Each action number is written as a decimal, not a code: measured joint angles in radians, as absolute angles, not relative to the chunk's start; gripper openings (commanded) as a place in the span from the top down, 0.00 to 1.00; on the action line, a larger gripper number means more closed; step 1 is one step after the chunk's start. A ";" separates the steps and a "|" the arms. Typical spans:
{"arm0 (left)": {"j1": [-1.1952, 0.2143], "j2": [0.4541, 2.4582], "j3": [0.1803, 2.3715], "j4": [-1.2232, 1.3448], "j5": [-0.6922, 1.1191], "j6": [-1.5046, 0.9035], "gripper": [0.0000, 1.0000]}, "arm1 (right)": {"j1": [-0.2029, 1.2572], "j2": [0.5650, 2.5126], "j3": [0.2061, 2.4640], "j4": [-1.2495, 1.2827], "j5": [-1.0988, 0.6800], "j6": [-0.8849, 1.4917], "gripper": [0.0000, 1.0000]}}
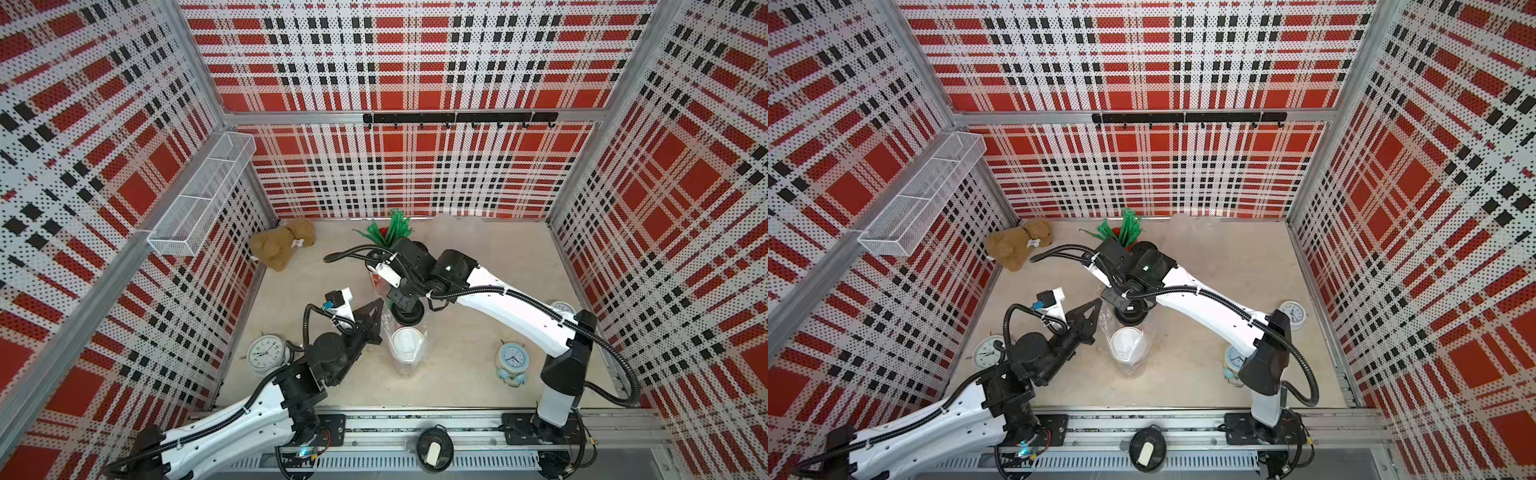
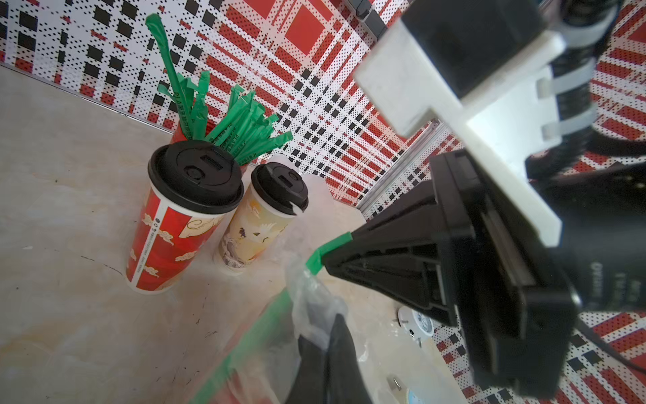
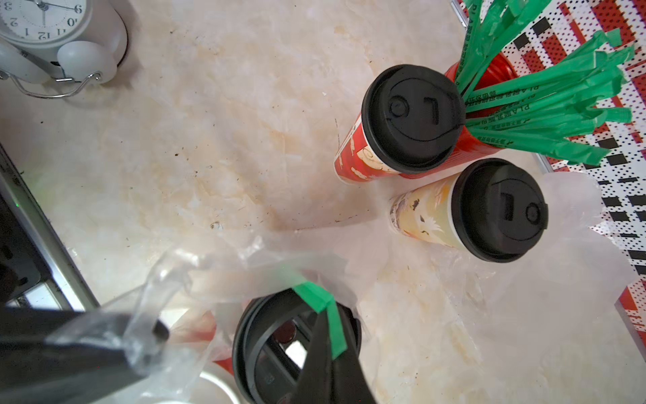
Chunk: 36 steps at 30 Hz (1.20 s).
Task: Pack milk tea into plastic carrier bags
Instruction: Place the straw in the plastic carrier bag.
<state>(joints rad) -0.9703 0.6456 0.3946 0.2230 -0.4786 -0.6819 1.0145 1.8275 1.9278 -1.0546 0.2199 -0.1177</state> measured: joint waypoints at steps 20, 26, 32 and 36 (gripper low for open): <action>-0.970 0.612 0.343 0.185 -0.504 -0.719 1.00 | 1.007 1.826 1.844 -0.968 0.159 -0.072 0.82; -0.970 0.609 0.343 0.182 -0.505 -0.722 1.00 | 1.007 1.826 1.819 -0.968 0.113 -0.043 0.32; -0.970 0.604 0.335 0.178 -0.505 -0.727 1.00 | 1.007 1.810 1.828 -0.968 0.107 -0.037 0.20; -0.969 0.592 0.321 0.165 -0.506 -0.733 1.00 | 0.997 1.780 1.871 -0.968 0.122 -0.051 0.29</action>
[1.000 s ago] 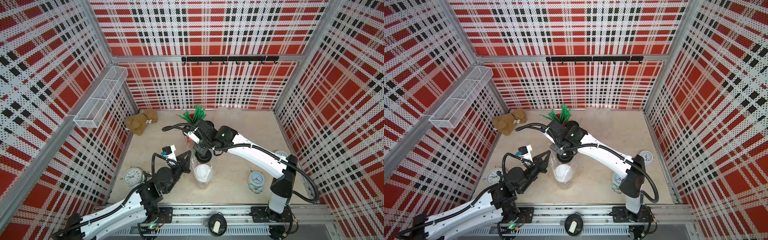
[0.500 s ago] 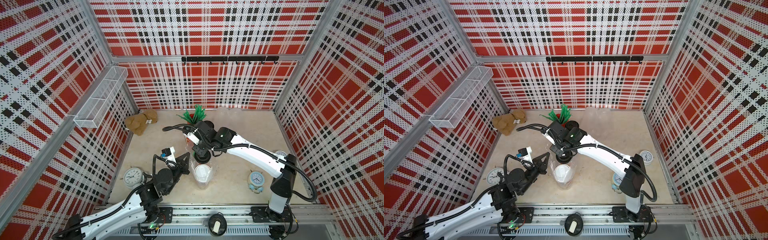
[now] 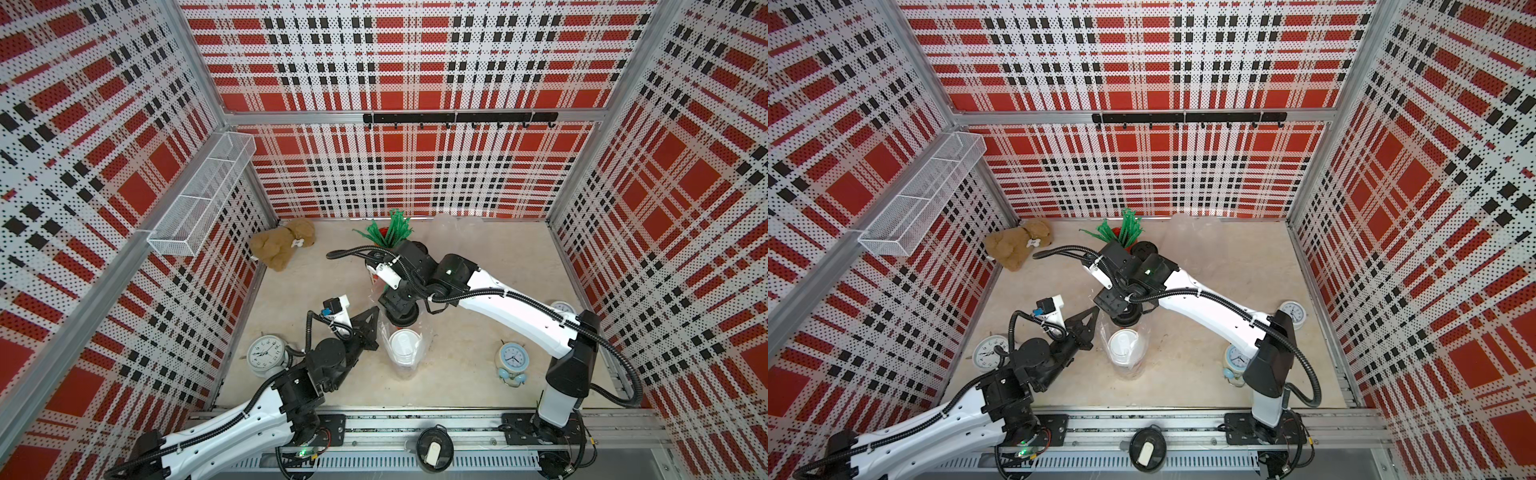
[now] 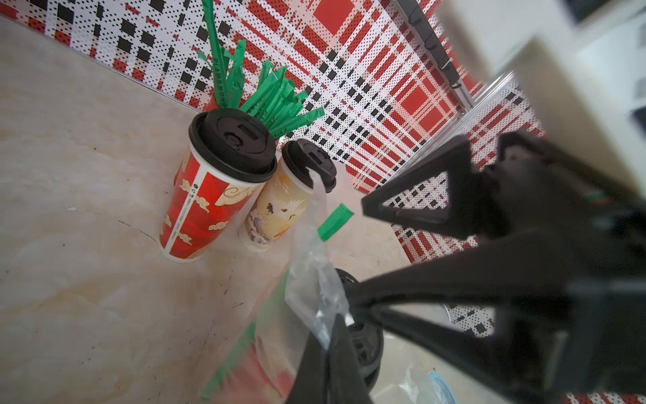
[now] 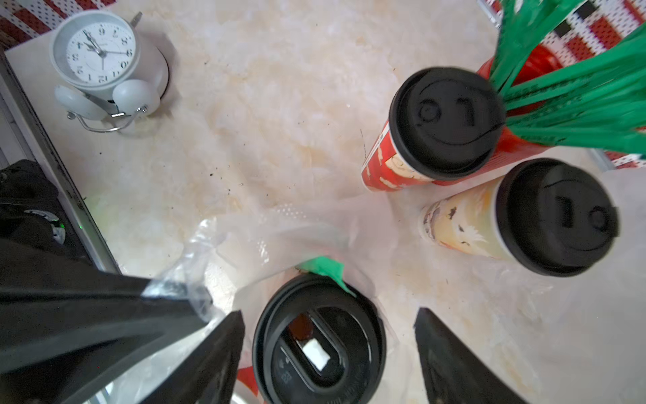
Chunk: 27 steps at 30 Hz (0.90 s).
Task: Pack milk tea into plastic carrier bags
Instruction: Place the straw in the plastic carrier bag.
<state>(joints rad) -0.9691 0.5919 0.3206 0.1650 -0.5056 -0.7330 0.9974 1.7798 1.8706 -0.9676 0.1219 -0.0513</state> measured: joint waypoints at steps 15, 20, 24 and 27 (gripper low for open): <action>-0.965 0.525 0.302 0.085 -0.532 -0.765 1.00 | 0.699 1.926 2.182 -0.876 -0.067 -0.027 0.74; -0.965 0.506 0.290 0.059 -0.533 -0.789 1.00 | 0.638 2.063 2.226 -0.860 -0.133 0.039 0.70; -0.965 0.484 0.284 0.038 -0.540 -0.809 1.00 | 0.612 2.115 2.226 -0.836 -0.162 0.078 0.66; -0.965 0.476 0.279 0.019 -0.545 -0.818 1.00 | 0.614 2.122 2.223 -0.783 -0.209 0.101 0.66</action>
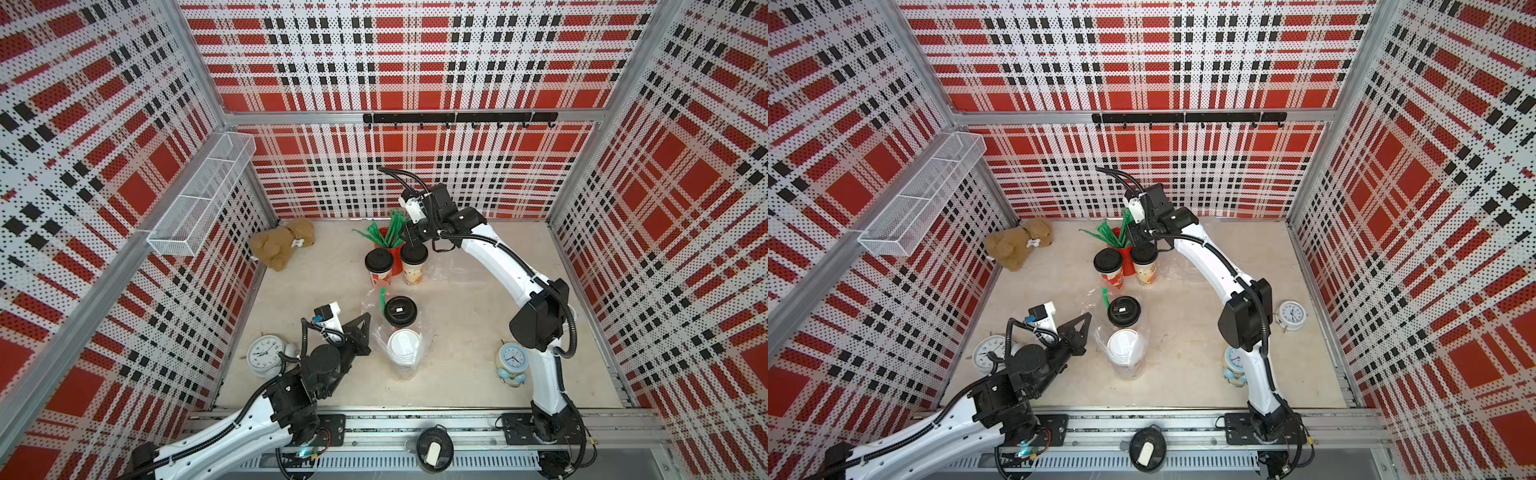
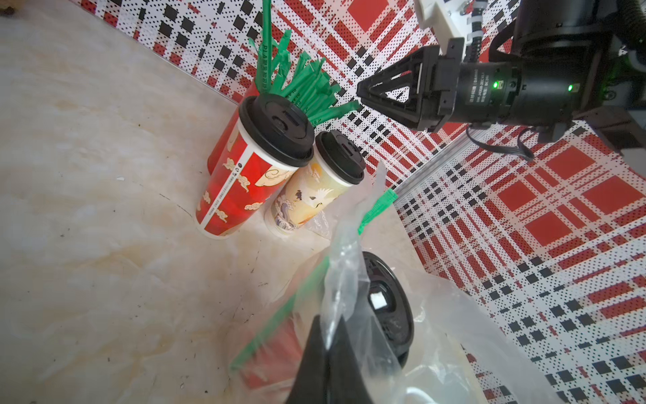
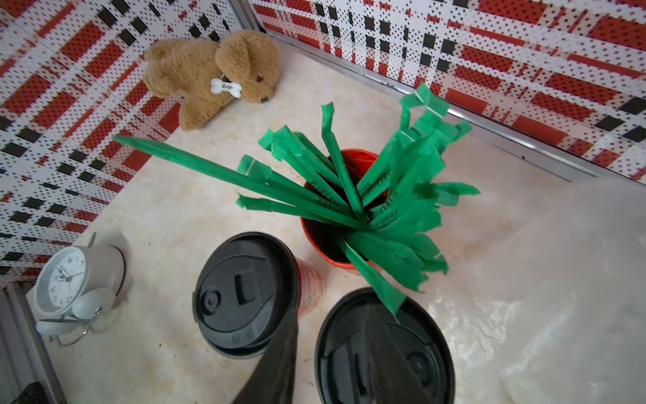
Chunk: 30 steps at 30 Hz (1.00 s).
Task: Pack milk tea into plastic carrier bags
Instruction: Place the straw in the plastic carrier bag, then pick up the straw from the container.
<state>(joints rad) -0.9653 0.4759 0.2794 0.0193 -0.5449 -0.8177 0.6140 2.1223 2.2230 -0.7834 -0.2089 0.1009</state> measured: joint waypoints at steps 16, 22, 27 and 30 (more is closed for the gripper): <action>-0.964 0.460 0.279 -0.023 -0.575 -0.838 1.00 | 0.685 2.298 2.348 -0.651 -0.339 0.089 0.64; -0.962 0.460 0.279 -0.033 -0.580 -0.842 1.00 | 0.704 2.311 2.353 -0.685 -0.283 0.064 0.68; -0.961 0.460 0.279 -0.036 -0.581 -0.846 1.00 | 0.699 2.311 2.368 -0.685 -0.232 0.056 0.70; -0.961 0.458 0.279 -0.038 -0.582 -0.849 1.00 | 0.697 2.321 2.391 -0.683 -0.212 0.055 0.70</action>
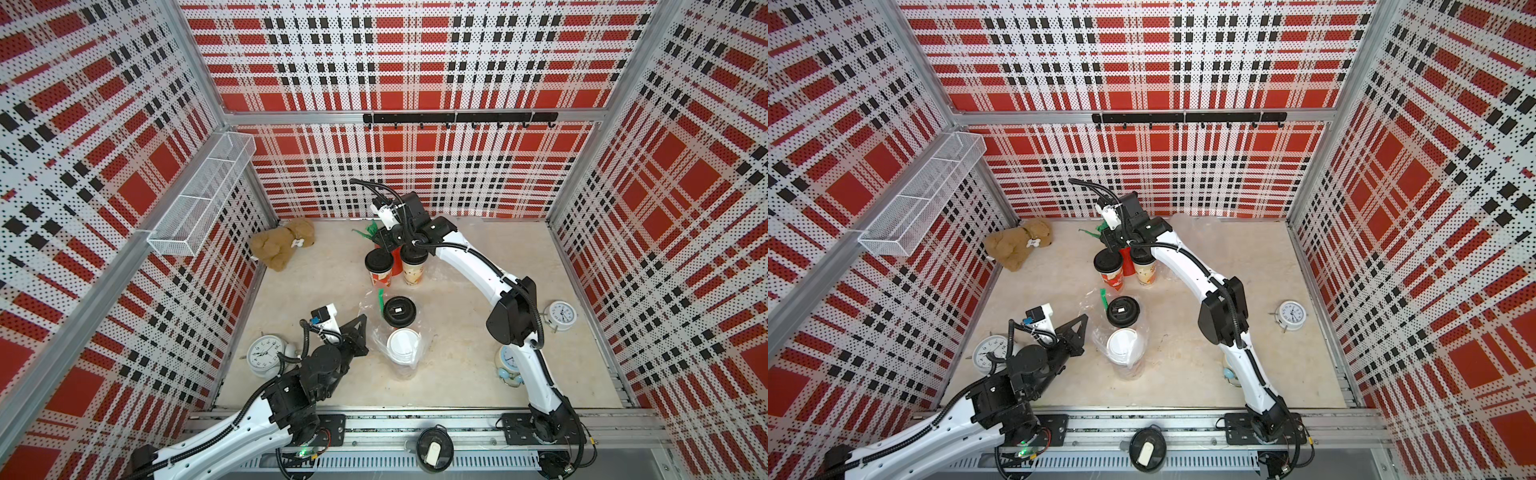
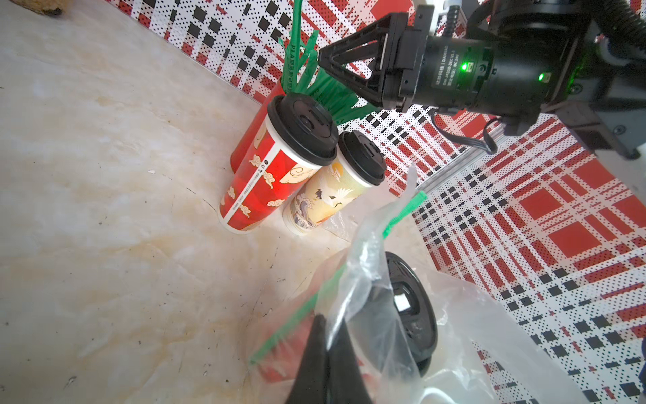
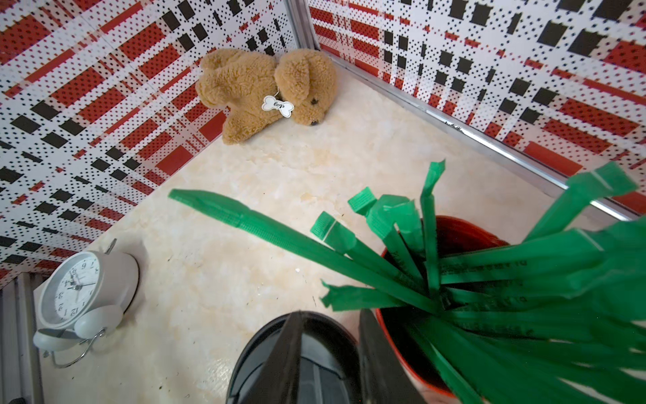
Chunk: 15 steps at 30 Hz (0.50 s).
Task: Pack milk tea into plastic carrier bags
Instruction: Pick up the straw from the container.
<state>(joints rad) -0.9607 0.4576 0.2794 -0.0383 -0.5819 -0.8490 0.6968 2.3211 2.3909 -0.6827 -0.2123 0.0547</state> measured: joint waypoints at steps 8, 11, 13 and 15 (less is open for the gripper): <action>-0.961 0.447 0.279 -0.043 -0.584 -0.853 1.00 | 0.695 2.379 2.414 -0.677 -0.204 0.055 0.69; -0.961 0.443 0.279 -0.046 -0.585 -0.855 1.00 | 0.696 2.392 2.414 -0.680 -0.200 0.055 0.70; -0.961 0.442 0.279 -0.046 -0.585 -0.856 1.00 | 0.696 2.392 2.414 -0.681 -0.197 0.056 0.74; -0.961 0.441 0.279 -0.047 -0.585 -0.857 1.00 | 0.696 2.392 2.414 -0.679 -0.193 0.054 0.77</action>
